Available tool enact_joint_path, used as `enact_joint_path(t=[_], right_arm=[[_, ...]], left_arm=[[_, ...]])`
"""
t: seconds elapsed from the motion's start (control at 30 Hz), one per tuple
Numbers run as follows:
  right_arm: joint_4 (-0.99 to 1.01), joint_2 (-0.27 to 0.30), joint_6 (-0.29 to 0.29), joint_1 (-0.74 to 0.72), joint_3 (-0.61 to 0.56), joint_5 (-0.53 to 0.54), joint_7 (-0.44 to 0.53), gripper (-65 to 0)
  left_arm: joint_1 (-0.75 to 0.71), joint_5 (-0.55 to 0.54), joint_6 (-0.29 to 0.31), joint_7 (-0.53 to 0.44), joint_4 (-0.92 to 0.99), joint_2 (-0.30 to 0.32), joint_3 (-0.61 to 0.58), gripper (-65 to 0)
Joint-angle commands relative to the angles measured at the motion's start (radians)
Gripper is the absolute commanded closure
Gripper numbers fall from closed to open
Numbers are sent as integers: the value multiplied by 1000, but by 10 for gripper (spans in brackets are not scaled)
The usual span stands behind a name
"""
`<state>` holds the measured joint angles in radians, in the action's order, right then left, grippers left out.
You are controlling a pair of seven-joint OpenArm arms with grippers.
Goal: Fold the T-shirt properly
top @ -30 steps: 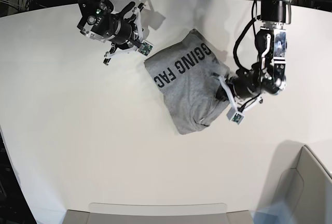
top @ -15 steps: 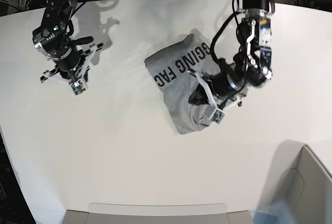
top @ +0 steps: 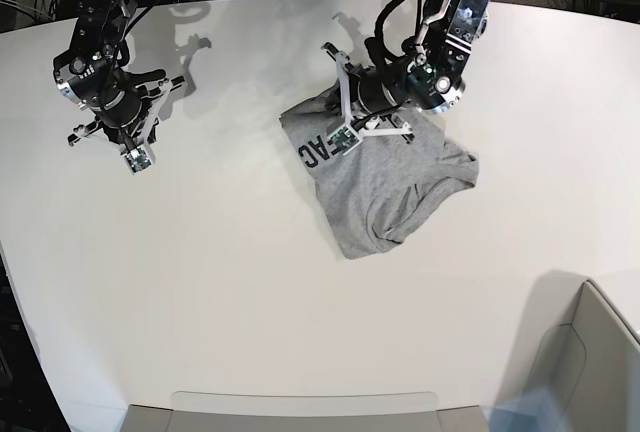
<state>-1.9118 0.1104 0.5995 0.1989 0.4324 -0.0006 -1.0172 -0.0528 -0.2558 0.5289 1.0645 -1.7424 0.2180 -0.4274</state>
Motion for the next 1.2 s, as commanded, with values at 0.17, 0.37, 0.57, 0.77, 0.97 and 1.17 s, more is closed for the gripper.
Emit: enact_joint_path(t=[0.17, 0.37, 0.57, 0.77, 0.97, 1.17], right_arm=[[-18, 7, 9, -13, 4, 6, 18, 0], [-18, 7, 9, -11, 1, 6, 18, 0], [-18, 7, 9, -13, -2, 6, 18, 0], [-19, 7, 9, -9, -2, 6, 18, 0], [-25, 7, 9, 18, 0, 6, 18, 0], [-25, 7, 9, 47, 4, 7, 22, 0]], left_arm=[[-11, 80, -5, -16, -15, 36, 161, 0], [-15, 74, 4, -8, -21, 57, 316, 0], [-60, 72, 4, -17, -159, 50, 318, 0], [-63, 75, 1, -105, -221, -30, 328, 0], [31, 79, -5, -304, -69, -52, 328, 0], [78, 79, -6, -453, 104, -78, 405, 0]])
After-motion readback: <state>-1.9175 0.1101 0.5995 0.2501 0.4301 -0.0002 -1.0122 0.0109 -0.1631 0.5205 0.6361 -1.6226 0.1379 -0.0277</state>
